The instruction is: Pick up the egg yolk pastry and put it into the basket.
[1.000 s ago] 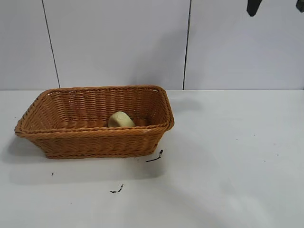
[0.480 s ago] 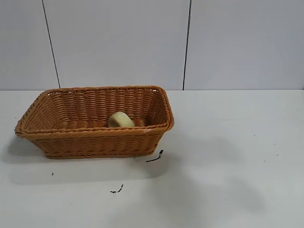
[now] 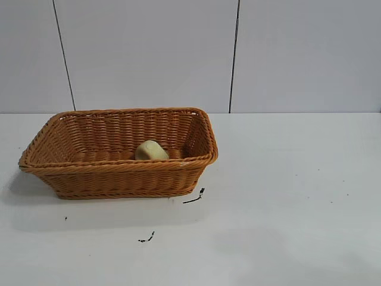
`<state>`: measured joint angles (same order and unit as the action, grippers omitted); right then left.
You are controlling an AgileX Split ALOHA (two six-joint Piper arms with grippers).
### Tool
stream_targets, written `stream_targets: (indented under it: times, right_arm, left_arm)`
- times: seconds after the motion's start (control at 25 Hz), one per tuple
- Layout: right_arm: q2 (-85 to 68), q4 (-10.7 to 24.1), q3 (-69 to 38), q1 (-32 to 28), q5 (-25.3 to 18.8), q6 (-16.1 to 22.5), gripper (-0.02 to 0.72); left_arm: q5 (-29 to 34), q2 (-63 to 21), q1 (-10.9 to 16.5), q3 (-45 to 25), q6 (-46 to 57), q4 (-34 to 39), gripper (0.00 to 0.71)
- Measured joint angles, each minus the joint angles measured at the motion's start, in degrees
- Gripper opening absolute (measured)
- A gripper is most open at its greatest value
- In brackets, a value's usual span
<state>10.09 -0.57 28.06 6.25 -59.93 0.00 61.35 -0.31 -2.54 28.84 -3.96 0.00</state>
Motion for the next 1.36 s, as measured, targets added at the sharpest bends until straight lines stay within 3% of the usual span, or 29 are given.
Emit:
stream_targets:
  times: [0.28,0.56,1.36]
  right_arm:
    - [-5.1,-0.2,0.0,-0.2,0.9,0.0,0.693]
    - [-10.3,-0.2,0.0,-5.7,0.9,0.0,0.693]
    - [-10.4,-0.4,0.0,-5.8,0.9,0.0,0.693]
  left_arm:
    - [0.0,0.0,0.0,0.0,0.0,0.0,0.696]
    - [0.0,0.0,0.0,0.0,0.0,0.0,0.696]
    - [0.0,0.0,0.0,0.0,0.0,0.0,0.696]
